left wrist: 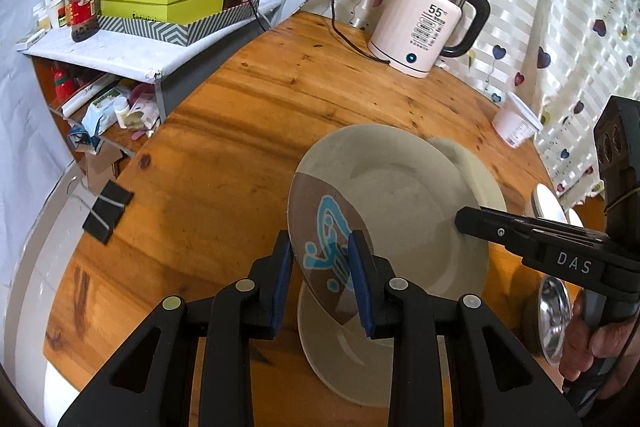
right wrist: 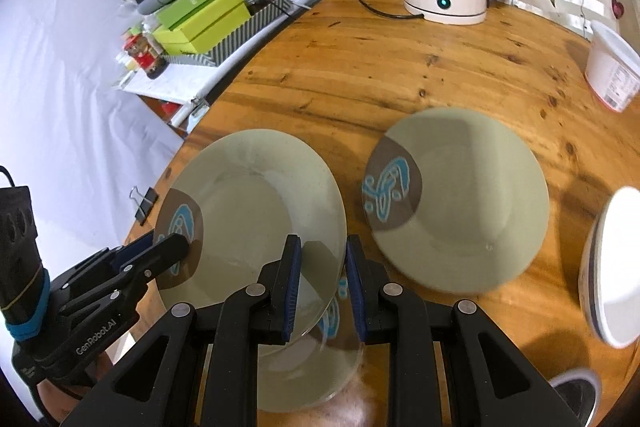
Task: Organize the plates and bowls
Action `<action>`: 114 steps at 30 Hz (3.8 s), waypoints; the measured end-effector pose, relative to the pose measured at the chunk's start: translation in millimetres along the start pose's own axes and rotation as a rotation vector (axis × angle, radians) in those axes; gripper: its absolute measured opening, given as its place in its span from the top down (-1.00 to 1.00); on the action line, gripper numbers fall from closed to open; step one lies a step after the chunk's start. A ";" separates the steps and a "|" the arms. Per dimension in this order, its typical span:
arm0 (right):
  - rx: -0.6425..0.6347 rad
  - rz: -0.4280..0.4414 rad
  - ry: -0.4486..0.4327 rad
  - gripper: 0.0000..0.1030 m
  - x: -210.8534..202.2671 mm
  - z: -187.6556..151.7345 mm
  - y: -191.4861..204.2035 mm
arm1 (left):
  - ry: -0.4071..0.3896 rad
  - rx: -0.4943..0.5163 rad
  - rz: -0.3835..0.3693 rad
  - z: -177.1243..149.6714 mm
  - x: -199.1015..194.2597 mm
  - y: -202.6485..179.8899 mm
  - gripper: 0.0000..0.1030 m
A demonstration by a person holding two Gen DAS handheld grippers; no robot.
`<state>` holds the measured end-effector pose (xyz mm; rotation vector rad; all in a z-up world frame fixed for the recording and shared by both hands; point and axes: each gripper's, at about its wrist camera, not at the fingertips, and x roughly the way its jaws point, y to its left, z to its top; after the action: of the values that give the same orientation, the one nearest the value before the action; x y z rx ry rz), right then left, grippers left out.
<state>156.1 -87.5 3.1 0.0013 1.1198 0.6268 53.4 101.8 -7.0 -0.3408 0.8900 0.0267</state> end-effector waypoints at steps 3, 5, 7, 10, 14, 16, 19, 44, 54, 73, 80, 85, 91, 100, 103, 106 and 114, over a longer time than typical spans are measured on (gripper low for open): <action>0.006 -0.003 -0.001 0.58 -3.8 -8.7 -0.9 | 0.001 0.005 -0.001 -6.8 -2.9 -3.1 0.43; 0.011 -0.002 0.001 0.58 -5.1 -14.0 -2.0 | 0.007 0.006 -0.001 -12.0 -3.6 -4.4 0.43; 0.016 -0.003 0.004 0.58 -5.9 -19.8 -3.2 | 0.014 0.007 -0.002 -16.2 -3.8 -5.2 0.43; 0.027 -0.002 0.011 0.58 -6.3 -27.8 -5.1 | 0.023 0.011 0.000 -22.4 -4.1 -7.8 0.43; 0.033 -0.006 0.010 0.58 -9.5 -37.1 -7.4 | 0.031 0.018 -0.001 -29.4 -5.6 -11.9 0.43; 0.035 -0.009 0.012 0.58 -9.3 -40.8 -7.5 | 0.037 0.020 0.004 -31.9 -4.7 -13.1 0.43; 0.039 -0.010 0.019 0.58 -7.6 -44.4 -9.4 | 0.049 0.017 0.007 -34.8 -2.9 -12.8 0.43; 0.046 -0.015 0.047 0.56 4.4 -52.6 -11.8 | 0.074 0.011 0.027 -43.7 2.2 -12.4 0.43; 0.033 -0.022 0.046 0.55 6.5 -53.8 -11.8 | 0.065 0.004 0.026 -46.6 1.5 -9.4 0.43; 0.050 0.016 0.026 0.39 3.4 -59.5 -18.4 | 0.020 -0.018 -0.011 -38.9 -4.1 0.6 0.42; 0.030 0.009 0.025 0.39 2.5 -58.9 -15.3 | 0.024 -0.007 -0.006 -37.7 -1.8 -2.3 0.42; 0.023 0.010 0.026 0.43 3.5 -59.0 -14.0 | 0.026 -0.006 -0.004 -37.8 -2.3 -3.3 0.42; 0.031 0.001 0.004 0.43 -3.7 -58.6 -15.6 | 0.022 -0.007 -0.007 -37.2 -2.8 -3.0 0.42; 0.067 0.000 -0.052 0.41 -31.5 -59.0 -26.7 | 0.000 0.017 -0.036 -30.3 -10.2 -10.2 0.42; 0.078 -0.003 -0.068 0.35 -38.9 -59.7 -30.2 | 0.000 0.034 -0.053 -27.7 -10.4 -16.7 0.42; 0.093 -0.007 -0.080 0.06 -43.4 -60.3 -35.0 | -0.003 0.053 -0.063 -24.9 -10.1 -23.7 0.42; 0.127 -0.023 -0.097 -0.08 -50.9 -61.0 -47.3 | 0.005 0.085 -0.095 -18.4 -6.5 -38.0 0.42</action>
<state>112.7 -169.1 3.5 0.1265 1.0622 0.5287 41.5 61.0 -2.0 -0.3038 0.8759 -0.0992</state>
